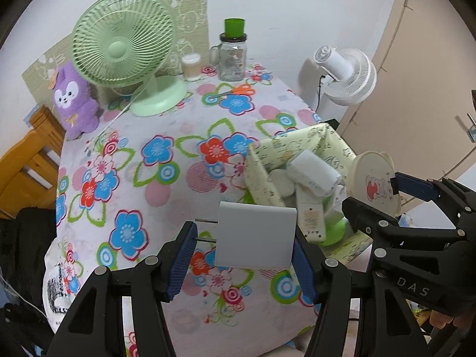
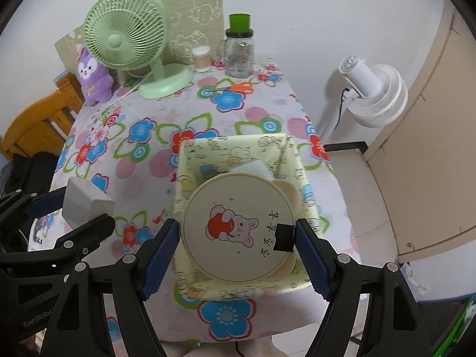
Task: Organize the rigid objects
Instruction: 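Carry the white cube charger with the left tool while the right tool carries the round container to the box, then lower the white cube charger into the fabric box and open the left tool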
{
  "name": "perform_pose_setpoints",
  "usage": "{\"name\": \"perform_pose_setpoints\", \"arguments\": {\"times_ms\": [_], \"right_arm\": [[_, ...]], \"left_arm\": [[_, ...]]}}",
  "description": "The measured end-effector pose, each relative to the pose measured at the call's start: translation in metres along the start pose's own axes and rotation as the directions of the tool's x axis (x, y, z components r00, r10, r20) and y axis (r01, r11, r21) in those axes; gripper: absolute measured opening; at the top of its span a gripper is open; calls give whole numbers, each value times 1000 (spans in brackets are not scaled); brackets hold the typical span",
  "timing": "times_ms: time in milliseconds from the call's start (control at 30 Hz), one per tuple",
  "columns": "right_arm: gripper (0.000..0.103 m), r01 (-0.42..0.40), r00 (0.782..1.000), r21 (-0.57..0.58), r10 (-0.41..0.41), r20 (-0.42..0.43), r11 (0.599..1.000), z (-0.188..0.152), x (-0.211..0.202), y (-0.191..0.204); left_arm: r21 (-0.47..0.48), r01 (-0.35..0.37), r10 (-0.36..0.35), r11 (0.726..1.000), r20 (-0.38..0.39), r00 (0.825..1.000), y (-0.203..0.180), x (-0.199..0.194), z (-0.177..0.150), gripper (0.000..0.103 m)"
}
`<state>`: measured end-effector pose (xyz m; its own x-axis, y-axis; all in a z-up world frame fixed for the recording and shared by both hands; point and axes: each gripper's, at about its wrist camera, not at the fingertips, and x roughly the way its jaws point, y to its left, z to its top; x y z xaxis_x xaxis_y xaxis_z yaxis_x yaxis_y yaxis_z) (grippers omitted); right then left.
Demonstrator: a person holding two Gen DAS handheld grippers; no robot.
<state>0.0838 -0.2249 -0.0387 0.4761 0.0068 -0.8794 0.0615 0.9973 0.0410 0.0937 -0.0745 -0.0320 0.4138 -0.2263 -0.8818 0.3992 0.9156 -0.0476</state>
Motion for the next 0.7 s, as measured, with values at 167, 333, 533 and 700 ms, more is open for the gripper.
{"name": "perform_pose_setpoints", "arguments": {"times_ms": [167,333,533,700], "right_arm": [[79,8,1000,26,-8,-6,1000,-2,1,-23],[79,22,1000,43,-21,-17,999,-3,5,-49],[79,33,999,73,-30,-31,997,-2,12,-76],[79,34,998,82,-30,-46,996,1,21,-90]], "left_arm": [[14,15,-15,1000,1,1000,-19,6,7,63],[36,34,-34,999,-9,999,-42,19,15,63],[43,37,-35,998,-42,998,-57,39,20,63],[57,45,-40,997,-79,996,-71,59,26,63]]}}
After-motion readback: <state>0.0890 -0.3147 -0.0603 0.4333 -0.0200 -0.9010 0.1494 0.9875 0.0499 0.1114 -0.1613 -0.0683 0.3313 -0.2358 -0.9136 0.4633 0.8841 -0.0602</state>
